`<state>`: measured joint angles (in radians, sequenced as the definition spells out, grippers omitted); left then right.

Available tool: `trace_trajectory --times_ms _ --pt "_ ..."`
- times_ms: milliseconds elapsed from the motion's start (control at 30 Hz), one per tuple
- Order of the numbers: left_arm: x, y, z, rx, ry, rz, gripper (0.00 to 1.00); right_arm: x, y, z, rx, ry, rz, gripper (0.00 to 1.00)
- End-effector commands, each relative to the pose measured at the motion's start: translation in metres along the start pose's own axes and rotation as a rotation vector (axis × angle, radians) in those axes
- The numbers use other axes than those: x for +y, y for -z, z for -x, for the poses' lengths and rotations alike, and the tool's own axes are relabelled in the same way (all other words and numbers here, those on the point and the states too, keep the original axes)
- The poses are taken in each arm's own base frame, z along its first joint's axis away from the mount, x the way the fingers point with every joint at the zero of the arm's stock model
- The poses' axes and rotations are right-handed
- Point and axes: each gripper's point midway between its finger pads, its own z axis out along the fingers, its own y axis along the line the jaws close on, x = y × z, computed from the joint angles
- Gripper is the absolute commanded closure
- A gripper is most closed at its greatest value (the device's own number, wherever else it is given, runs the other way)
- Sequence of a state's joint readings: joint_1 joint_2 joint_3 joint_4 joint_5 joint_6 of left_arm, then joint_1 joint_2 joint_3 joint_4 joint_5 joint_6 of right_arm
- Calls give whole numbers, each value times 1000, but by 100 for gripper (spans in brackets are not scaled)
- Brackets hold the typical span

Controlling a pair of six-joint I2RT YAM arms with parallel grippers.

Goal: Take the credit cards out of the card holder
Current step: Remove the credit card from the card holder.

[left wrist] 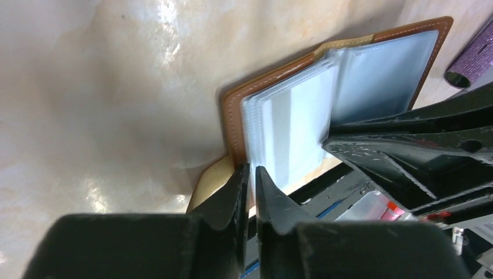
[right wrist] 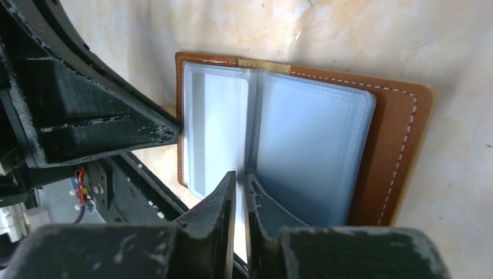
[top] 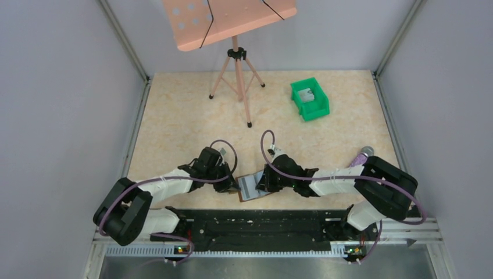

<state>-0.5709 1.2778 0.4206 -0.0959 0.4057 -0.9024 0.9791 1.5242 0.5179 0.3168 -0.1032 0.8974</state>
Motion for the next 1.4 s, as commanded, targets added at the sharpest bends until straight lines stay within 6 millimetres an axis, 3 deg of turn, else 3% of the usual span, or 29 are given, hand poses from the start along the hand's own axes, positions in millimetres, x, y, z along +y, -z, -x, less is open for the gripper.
trace_trajectory --times_ms 0,200,500,900,1133,1367 --pt "-2 11 3 -29 -9 25 80 16 13 21 -60 62 -24 82" --pt "-10 29 11 -88 -19 32 71 34 17 31 -99 165 -115 53" --pt "14 28 2 -67 6 99 71 27 2 24 -104 317 -365 36" --pt "33 36 1 -103 32 125 71 17 -15 11 -87 374 -487 30" --pt "35 35 2 -103 36 122 70 8 -18 8 -83 389 -528 30" --pt "37 33 2 -98 39 129 70 11 -15 10 -94 391 -523 38"
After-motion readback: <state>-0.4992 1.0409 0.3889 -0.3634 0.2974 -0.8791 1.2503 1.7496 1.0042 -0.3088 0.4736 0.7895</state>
